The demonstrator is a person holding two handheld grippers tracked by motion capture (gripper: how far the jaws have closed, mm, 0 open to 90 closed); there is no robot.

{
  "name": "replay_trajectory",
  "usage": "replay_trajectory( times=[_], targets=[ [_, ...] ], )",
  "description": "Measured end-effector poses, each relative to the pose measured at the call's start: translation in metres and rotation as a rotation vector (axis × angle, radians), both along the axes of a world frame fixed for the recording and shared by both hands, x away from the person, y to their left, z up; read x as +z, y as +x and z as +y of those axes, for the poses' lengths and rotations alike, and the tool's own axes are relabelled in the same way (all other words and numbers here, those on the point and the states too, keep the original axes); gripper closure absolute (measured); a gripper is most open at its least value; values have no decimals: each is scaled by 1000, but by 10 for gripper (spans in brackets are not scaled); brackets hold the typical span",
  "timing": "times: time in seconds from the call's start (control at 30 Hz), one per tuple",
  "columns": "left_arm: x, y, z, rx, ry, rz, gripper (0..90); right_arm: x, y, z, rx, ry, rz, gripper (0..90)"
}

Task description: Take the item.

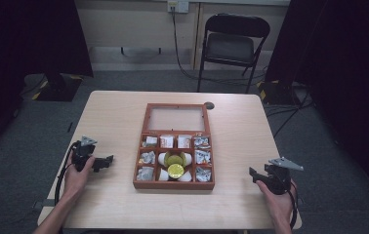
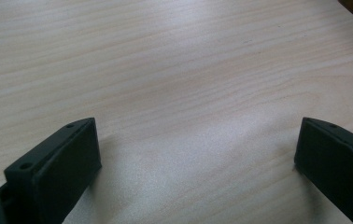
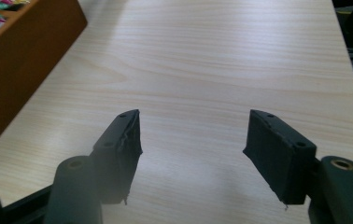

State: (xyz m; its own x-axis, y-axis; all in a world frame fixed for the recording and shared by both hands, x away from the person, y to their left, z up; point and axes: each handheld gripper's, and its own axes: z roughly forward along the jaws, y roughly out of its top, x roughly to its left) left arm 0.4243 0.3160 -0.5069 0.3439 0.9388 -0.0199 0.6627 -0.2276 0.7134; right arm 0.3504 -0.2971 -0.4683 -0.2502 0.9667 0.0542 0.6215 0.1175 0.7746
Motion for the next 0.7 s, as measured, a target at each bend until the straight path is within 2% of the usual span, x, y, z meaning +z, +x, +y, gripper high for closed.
replay_trajectory(
  times=[0.17, 0.47, 0.7],
  targets=[
    [0, 0, 0, 1, 0, 0, 0, 6, -3, 7, 34, 29, -18, 381],
    [0, 0, 0, 1, 0, 0, 0, 16, -5, 33, 104, 44, -49, 405],
    [0, 0, 0, 1, 0, 0, 0, 23, 1, 53, 166, 56, -57, 419]
  ],
)
